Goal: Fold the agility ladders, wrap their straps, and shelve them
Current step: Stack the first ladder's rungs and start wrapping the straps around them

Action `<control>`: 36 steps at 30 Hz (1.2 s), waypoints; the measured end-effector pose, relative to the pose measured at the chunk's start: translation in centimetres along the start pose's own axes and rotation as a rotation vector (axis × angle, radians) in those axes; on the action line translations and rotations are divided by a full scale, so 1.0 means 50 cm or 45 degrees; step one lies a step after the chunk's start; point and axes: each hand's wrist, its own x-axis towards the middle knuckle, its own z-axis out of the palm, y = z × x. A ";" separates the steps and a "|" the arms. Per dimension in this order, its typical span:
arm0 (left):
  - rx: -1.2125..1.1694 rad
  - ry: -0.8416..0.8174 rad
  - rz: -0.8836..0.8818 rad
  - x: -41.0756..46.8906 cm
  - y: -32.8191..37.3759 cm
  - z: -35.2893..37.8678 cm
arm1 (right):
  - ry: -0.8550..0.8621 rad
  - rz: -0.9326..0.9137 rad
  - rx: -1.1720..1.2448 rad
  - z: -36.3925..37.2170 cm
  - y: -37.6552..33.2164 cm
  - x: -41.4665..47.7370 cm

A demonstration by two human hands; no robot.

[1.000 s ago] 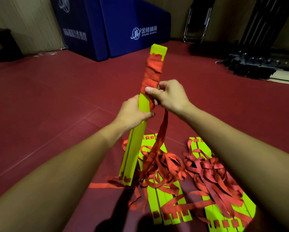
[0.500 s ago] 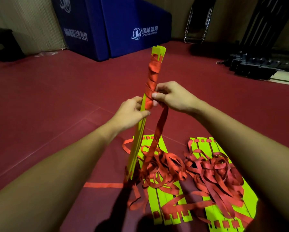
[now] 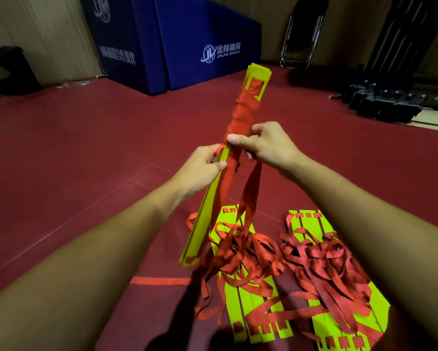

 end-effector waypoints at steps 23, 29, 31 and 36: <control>0.617 0.246 -0.073 -0.004 -0.002 0.010 | -0.149 -0.071 0.018 0.013 -0.006 0.005; 0.126 -0.012 0.013 -0.005 -0.006 0.004 | -0.424 -0.018 0.331 -0.009 -0.015 -0.008; 0.069 -0.079 0.040 -0.012 0.002 0.000 | -0.489 0.027 0.411 -0.014 -0.014 -0.008; 0.074 -0.114 0.113 -0.008 0.004 -0.002 | -0.336 -0.004 0.437 0.000 -0.004 -0.009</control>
